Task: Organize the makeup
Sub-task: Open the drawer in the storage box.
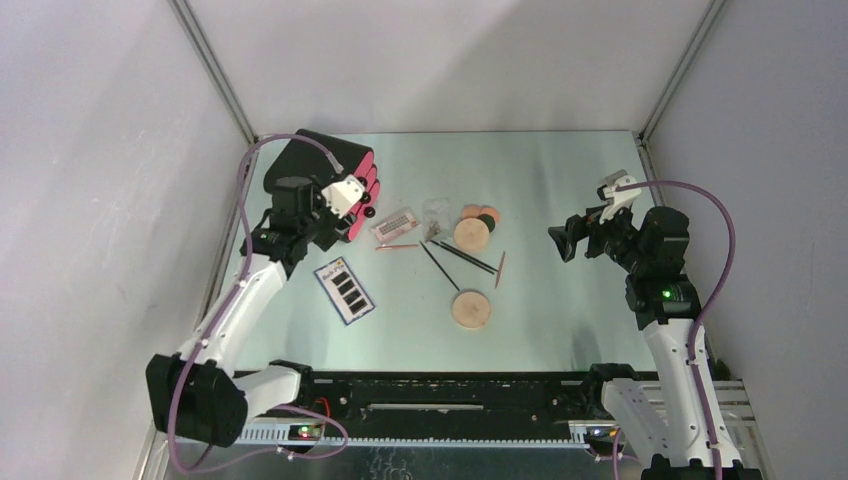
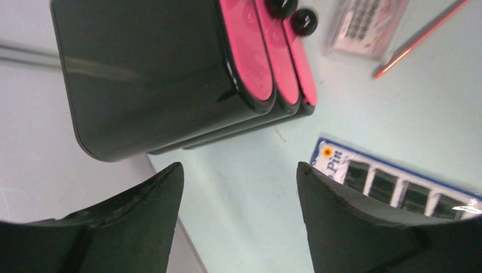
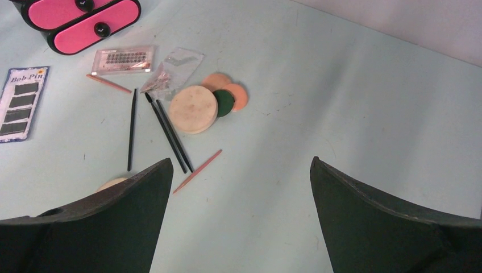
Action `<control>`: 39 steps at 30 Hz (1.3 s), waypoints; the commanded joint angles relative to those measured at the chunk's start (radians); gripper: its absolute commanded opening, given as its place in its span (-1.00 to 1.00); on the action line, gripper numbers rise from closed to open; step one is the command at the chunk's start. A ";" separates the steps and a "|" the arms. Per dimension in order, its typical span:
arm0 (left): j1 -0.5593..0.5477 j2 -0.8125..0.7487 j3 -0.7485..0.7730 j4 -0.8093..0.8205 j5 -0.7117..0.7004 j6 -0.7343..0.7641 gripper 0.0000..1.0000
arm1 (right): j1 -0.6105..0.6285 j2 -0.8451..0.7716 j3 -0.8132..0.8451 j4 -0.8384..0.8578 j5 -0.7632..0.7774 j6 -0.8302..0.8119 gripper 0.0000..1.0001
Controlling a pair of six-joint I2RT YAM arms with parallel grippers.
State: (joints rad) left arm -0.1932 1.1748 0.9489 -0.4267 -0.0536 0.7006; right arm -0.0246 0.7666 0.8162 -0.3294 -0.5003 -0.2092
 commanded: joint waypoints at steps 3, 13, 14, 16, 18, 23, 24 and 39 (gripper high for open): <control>-0.062 -0.026 0.080 0.018 0.089 -0.114 0.84 | -0.006 -0.011 0.001 0.009 -0.015 -0.019 1.00; -0.140 0.261 0.306 0.072 -0.161 -0.080 1.00 | -0.008 -0.008 0.001 0.004 -0.026 -0.024 1.00; -0.140 0.284 0.320 0.073 -0.179 -0.068 0.99 | -0.008 -0.008 0.001 0.005 -0.027 -0.024 1.00; -0.140 0.336 0.339 0.074 -0.213 -0.039 0.93 | -0.008 -0.006 0.001 0.003 -0.029 -0.025 1.00; -0.140 0.368 0.347 0.074 -0.245 -0.017 0.88 | -0.008 -0.006 0.000 0.003 -0.031 -0.027 1.00; -0.137 0.382 0.301 0.099 -0.292 0.035 0.73 | -0.008 -0.008 0.001 0.001 -0.035 -0.028 1.00; -0.135 0.378 0.286 0.103 -0.294 0.046 0.70 | -0.008 -0.006 0.000 0.000 -0.037 -0.029 1.00; -0.027 0.146 0.045 0.073 -0.094 0.173 0.34 | -0.011 -0.012 0.001 -0.004 -0.053 -0.030 0.99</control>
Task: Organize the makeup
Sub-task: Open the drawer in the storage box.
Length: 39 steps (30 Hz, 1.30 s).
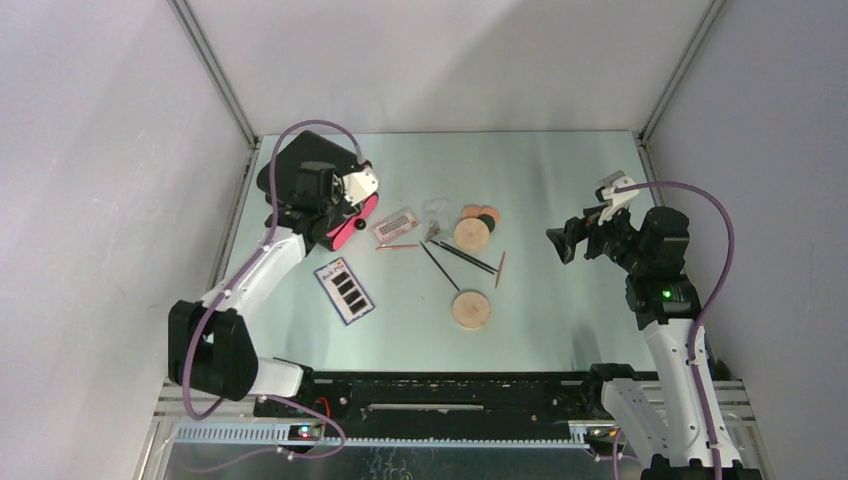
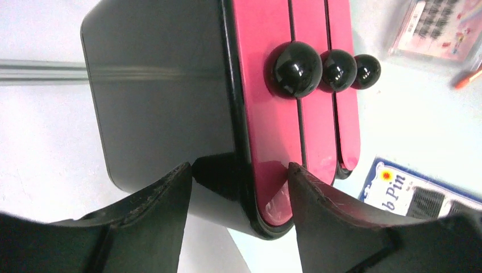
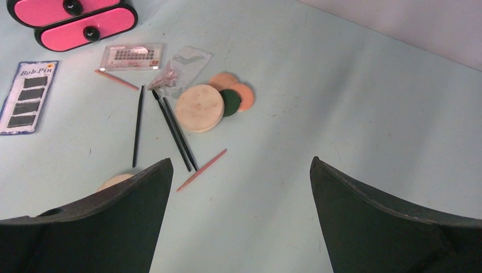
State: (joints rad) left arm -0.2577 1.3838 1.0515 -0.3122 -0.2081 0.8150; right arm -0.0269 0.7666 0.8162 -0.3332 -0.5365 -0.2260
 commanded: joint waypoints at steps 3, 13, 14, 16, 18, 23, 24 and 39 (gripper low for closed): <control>0.044 -0.106 -0.081 -0.045 0.104 0.053 0.41 | -0.011 -0.011 0.001 0.000 -0.019 -0.014 1.00; -0.120 -0.209 -0.043 -0.049 0.080 -0.058 0.73 | -0.013 -0.009 0.001 -0.001 -0.019 -0.015 1.00; -0.149 -0.202 -0.040 -0.052 0.053 -0.045 0.72 | -0.013 -0.009 0.001 -0.002 -0.021 -0.015 1.00; -0.198 -0.175 -0.031 -0.050 -0.019 -0.022 0.67 | -0.013 -0.011 0.001 -0.001 -0.022 -0.016 1.00; -0.236 -0.118 -0.012 -0.048 -0.102 0.015 0.61 | -0.013 -0.011 0.000 -0.001 -0.023 -0.016 1.00; -0.294 0.042 0.089 -0.057 -0.304 0.044 0.47 | -0.013 -0.010 0.000 -0.002 -0.028 -0.018 1.00; -0.304 0.072 0.109 -0.064 -0.336 0.044 0.44 | -0.013 -0.011 0.001 -0.004 -0.028 -0.018 1.00; -0.340 0.236 0.136 -0.031 -0.588 0.057 0.30 | -0.016 -0.007 0.001 -0.007 -0.037 -0.020 1.00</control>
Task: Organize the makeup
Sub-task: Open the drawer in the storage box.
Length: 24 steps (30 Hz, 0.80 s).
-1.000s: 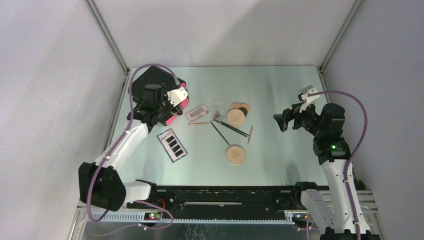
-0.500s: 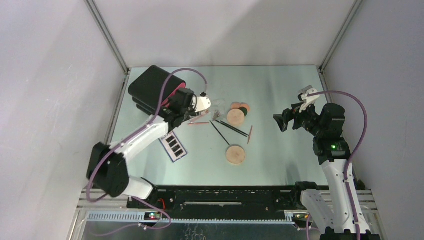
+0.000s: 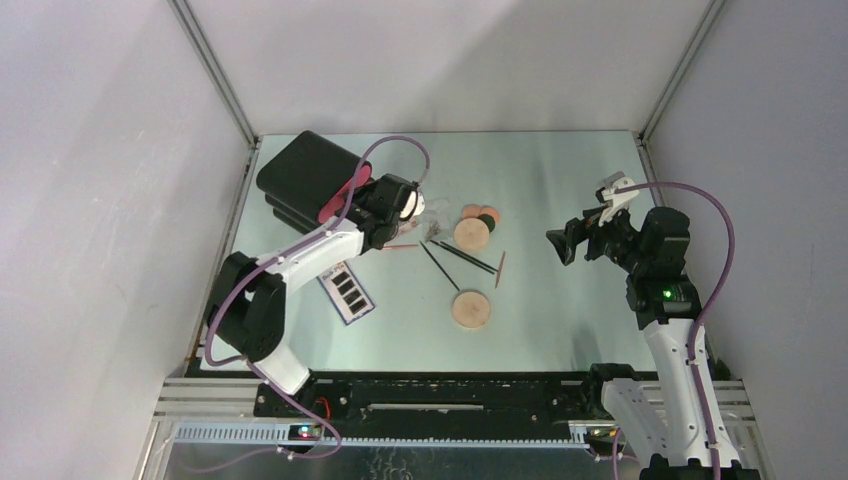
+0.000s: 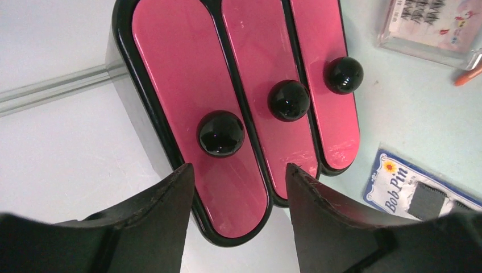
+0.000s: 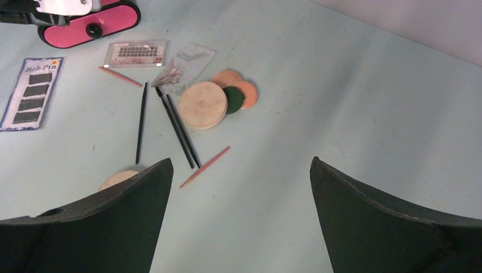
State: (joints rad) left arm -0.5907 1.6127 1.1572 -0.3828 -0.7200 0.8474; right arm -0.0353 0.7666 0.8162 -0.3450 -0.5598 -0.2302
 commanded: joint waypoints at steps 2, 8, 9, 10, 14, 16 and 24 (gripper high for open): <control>-0.007 0.014 0.021 0.068 -0.085 0.038 0.28 | -0.009 -0.006 0.000 0.005 -0.015 -0.017 1.00; -0.008 0.047 0.013 0.131 -0.102 0.074 0.20 | -0.015 -0.006 0.001 0.001 -0.026 -0.017 1.00; -0.008 0.052 0.015 0.135 -0.101 0.076 0.19 | -0.015 -0.006 0.001 0.001 -0.027 -0.017 1.00; -0.008 0.056 0.016 0.138 -0.103 0.078 0.17 | -0.016 -0.006 0.002 0.002 -0.029 -0.017 1.00; -0.006 0.070 0.007 0.160 -0.113 0.087 0.13 | -0.017 -0.010 0.001 -0.001 -0.035 -0.017 1.00; -0.005 0.072 -0.006 0.189 -0.123 0.105 0.10 | -0.018 -0.009 0.001 0.000 -0.037 -0.017 1.00; 0.000 0.091 -0.025 0.240 -0.159 0.138 -0.04 | -0.018 -0.012 0.001 -0.002 -0.040 -0.020 1.00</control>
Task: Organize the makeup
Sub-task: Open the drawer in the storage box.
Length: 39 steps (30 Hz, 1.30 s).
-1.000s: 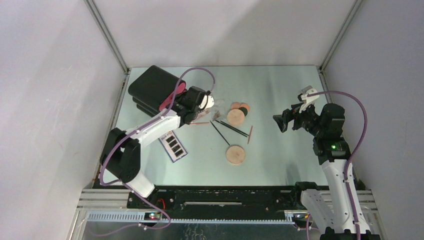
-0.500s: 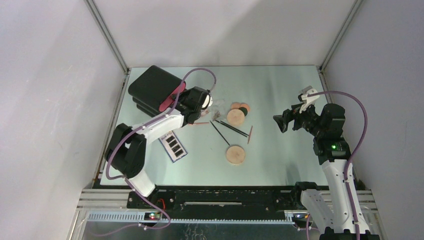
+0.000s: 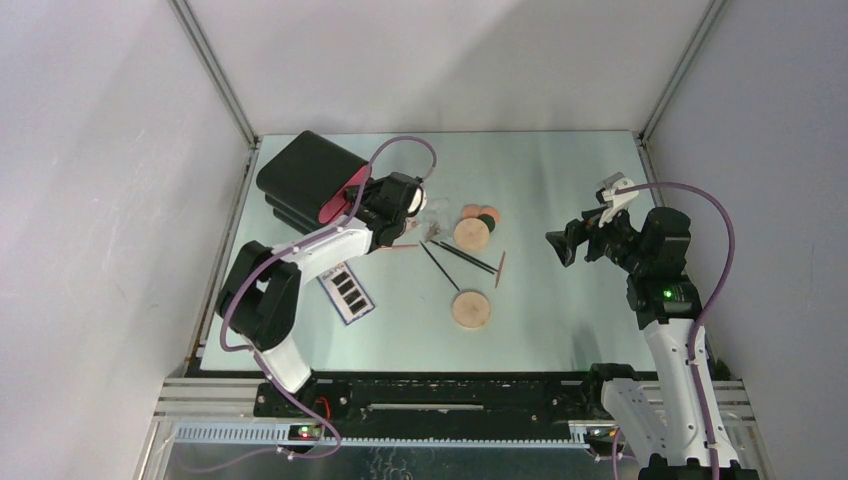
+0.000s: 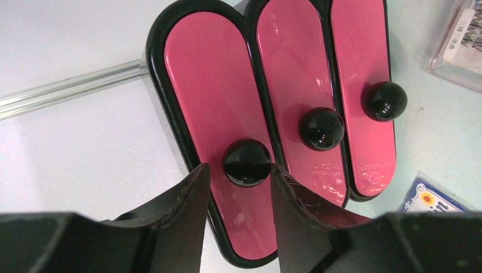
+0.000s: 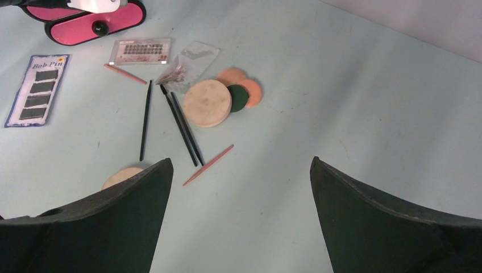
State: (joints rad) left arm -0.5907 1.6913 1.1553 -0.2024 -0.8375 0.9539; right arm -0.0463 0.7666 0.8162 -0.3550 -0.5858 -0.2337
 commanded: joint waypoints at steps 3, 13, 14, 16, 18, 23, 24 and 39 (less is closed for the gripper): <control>0.002 0.019 -0.030 0.061 -0.045 0.031 -0.07 | -0.007 -0.012 0.001 0.009 -0.014 -0.016 1.00; 0.016 0.040 -0.040 0.078 -0.052 0.036 -0.18 | -0.008 -0.012 0.001 0.007 -0.017 -0.018 1.00; 0.014 0.040 -0.041 0.073 -0.051 0.032 -0.22 | -0.008 -0.013 0.001 0.006 -0.017 -0.018 1.00; 0.011 0.037 -0.028 0.031 -0.041 0.004 -0.33 | -0.008 -0.013 0.001 0.007 -0.017 -0.019 1.00; 0.002 0.033 -0.011 -0.030 -0.016 -0.044 -0.43 | -0.007 -0.011 0.000 0.007 -0.019 -0.021 1.00; -0.046 0.020 -0.013 -0.127 0.009 -0.138 -0.58 | -0.007 -0.009 0.001 0.004 -0.017 -0.023 1.00; -0.057 0.016 -0.023 -0.136 0.012 -0.151 -0.60 | -0.007 -0.009 0.001 0.005 -0.017 -0.023 1.00; -0.198 -0.004 -0.084 -0.230 0.013 -0.350 -0.42 | -0.004 -0.003 0.001 0.004 -0.016 -0.028 1.00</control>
State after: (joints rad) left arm -0.7635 1.6970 1.1225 -0.3206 -0.9165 0.7345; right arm -0.0463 0.7666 0.8162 -0.3569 -0.5896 -0.2420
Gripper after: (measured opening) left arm 0.372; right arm 0.997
